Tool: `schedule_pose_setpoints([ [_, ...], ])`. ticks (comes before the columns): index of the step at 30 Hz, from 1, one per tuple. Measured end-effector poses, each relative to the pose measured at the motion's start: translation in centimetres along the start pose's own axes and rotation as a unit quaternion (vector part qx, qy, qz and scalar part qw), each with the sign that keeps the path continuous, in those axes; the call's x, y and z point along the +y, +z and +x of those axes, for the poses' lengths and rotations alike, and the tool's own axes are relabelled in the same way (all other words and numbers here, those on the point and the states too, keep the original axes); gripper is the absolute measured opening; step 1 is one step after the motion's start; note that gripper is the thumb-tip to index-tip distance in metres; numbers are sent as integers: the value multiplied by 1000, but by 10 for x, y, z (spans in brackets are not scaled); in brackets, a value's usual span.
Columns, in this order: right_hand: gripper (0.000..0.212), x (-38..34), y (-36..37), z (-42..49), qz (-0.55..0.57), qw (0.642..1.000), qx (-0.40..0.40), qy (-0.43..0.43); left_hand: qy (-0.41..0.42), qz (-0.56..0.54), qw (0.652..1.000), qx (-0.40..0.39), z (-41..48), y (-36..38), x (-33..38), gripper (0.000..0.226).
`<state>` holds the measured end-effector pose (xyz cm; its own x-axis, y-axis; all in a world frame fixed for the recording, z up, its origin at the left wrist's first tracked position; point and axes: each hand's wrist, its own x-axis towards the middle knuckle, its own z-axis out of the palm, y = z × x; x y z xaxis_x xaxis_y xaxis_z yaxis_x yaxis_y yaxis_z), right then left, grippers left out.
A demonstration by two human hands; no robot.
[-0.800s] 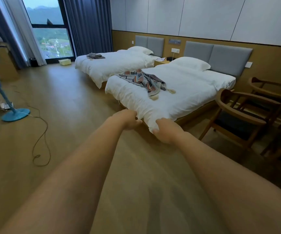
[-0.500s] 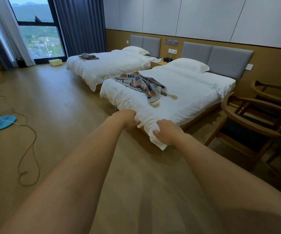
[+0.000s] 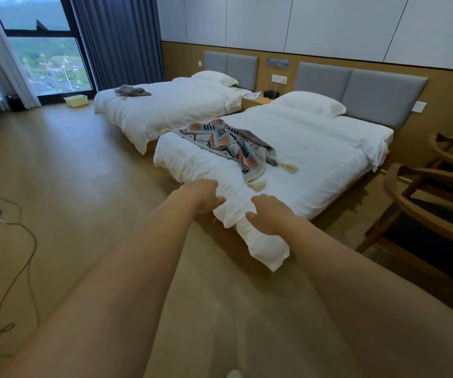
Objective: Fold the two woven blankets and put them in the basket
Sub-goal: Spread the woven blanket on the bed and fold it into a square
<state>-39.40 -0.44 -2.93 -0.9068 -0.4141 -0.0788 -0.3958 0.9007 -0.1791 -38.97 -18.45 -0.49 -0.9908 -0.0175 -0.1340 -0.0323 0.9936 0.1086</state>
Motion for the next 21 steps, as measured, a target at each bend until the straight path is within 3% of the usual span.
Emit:
schedule_pose_setpoints([
  [5, 42, 18, -20, 120, 33, 999, 17, -8, -2, 4, 1000, 8, 110, -30, -23, 61],
  [21, 45, 28, -14, 443, 28, 999, -43, -5, -15, -11, 1000, -21, 401, -61, -149, 60],
])
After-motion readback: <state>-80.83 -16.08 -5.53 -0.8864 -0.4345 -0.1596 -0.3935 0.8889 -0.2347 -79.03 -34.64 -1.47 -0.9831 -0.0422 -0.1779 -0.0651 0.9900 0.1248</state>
